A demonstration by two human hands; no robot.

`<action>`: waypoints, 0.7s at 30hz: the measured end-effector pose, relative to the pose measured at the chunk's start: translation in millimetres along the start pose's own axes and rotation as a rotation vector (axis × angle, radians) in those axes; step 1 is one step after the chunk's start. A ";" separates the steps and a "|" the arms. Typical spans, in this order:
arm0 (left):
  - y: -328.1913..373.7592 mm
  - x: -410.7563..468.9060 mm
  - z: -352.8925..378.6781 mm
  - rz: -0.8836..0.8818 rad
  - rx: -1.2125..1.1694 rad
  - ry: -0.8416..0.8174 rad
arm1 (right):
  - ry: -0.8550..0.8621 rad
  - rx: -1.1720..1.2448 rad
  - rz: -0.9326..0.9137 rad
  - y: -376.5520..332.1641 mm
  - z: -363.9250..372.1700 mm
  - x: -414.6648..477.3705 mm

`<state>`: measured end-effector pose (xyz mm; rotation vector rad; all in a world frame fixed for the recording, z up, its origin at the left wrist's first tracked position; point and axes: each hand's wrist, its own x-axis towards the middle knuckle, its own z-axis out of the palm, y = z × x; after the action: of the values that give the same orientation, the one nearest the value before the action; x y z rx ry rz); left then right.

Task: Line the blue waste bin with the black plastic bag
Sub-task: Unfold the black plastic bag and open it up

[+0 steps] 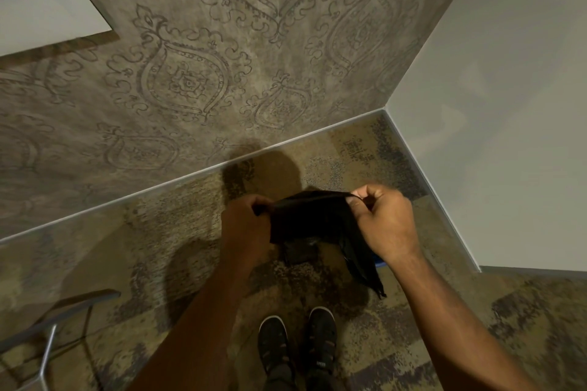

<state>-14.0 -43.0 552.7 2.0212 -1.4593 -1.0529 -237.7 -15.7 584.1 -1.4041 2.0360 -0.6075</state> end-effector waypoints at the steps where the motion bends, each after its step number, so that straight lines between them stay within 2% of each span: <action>1: 3.6 -1.2 -0.4 0.050 -0.001 -0.012 | -0.007 -0.030 0.000 0.0 -0.6 -1.2; 5: 19.8 -5.0 2.3 0.207 -0.004 -0.096 | -0.067 -0.274 -0.193 -6.0 5.0 -7.3; 8: 28.9 -4.2 5.2 0.315 0.048 -0.141 | -0.072 -0.340 -0.365 -17.9 10.0 -6.3; 11: 33.0 -2.5 5.1 0.385 0.079 -0.198 | -0.114 -0.368 -0.448 -29.4 15.2 -2.3; 14: 33.8 -0.9 4.2 0.419 0.163 -0.241 | -0.192 -0.440 -0.426 -40.9 18.0 2.3; 17: 35.1 -2.7 0.8 0.436 0.100 -0.181 | -0.210 -0.613 -0.385 -46.3 18.2 6.8; 21: 31.9 -2.1 0.3 0.420 0.047 -0.076 | -0.186 -0.448 -0.313 -41.9 16.9 8.6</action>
<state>-33.8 -52.3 576.0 1.6135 -1.8577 -0.9280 -200.3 -38.7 597.6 -1.9822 1.8869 -0.1303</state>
